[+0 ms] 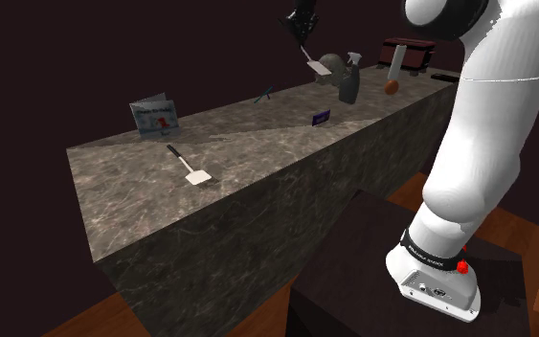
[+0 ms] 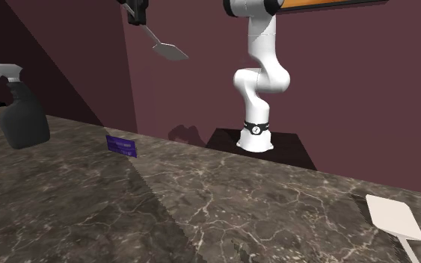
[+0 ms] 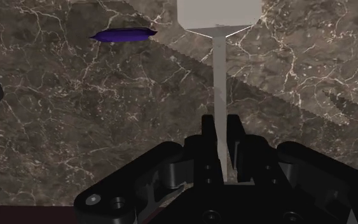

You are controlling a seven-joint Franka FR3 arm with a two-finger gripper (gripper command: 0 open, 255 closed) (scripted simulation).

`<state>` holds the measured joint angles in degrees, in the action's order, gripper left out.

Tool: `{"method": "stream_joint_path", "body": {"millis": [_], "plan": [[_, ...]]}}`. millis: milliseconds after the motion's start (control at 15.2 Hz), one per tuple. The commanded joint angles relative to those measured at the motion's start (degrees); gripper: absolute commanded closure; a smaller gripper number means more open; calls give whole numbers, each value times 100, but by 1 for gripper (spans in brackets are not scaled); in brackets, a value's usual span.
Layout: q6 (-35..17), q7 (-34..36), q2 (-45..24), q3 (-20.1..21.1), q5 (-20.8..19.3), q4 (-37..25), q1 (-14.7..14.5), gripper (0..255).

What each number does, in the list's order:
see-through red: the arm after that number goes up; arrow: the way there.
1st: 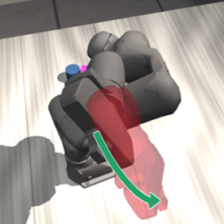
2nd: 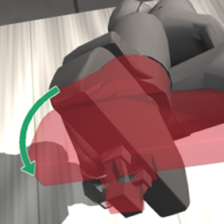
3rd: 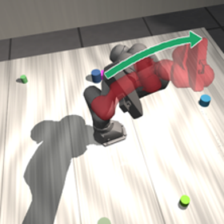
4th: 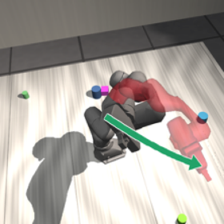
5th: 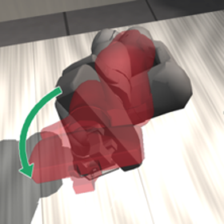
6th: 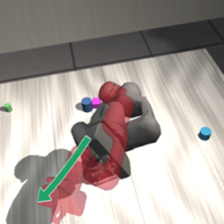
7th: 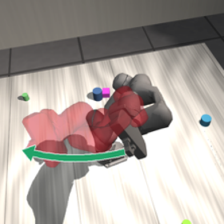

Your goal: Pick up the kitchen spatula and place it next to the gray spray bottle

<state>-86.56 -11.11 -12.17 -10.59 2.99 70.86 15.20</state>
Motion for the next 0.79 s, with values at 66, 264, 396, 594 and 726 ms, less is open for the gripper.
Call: {"method": "stream_joint_path", "body": {"millis": [66, 264, 396, 594, 726], "plan": [[15, -393, 24, -147, 52, 21, 248, 255], [10, -782, 60, -300, 100, 75, 490, 255], [21, -1045, 48, -402, 139, 63, 658, 255], [62, -1444, -22, -551, 213, -26, 926, 255], [105, -1713, -106, -649, 274, -136, 1115, 255]]}}
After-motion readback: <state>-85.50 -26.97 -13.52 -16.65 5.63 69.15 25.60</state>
